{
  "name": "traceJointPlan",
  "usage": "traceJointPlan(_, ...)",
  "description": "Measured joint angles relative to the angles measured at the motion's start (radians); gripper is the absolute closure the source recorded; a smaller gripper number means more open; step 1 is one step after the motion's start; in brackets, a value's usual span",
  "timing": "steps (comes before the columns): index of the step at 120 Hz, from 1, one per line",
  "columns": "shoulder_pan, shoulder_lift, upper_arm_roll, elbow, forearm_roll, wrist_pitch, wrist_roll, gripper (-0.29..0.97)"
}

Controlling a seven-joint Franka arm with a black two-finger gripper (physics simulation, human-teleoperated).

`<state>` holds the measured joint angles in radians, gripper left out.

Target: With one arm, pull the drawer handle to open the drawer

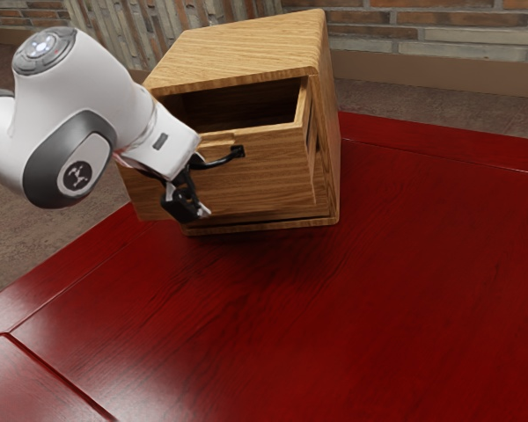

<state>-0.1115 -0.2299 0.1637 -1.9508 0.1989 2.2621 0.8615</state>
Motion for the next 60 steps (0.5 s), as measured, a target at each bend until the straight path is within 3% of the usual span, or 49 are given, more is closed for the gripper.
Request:
traceJointPlan(14, 0.000, -0.008, -0.007, -0.016, 0.003, -0.001, -0.005, -0.01)
traceJointPlan(45, 0.000, -0.024, -0.006, 0.043, 0.010, -0.021, -0.011, 0.04)
traceJointPlan(60, -0.002, -0.025, -0.016, 0.214, 0.011, -0.137, -0.015, 0.02)
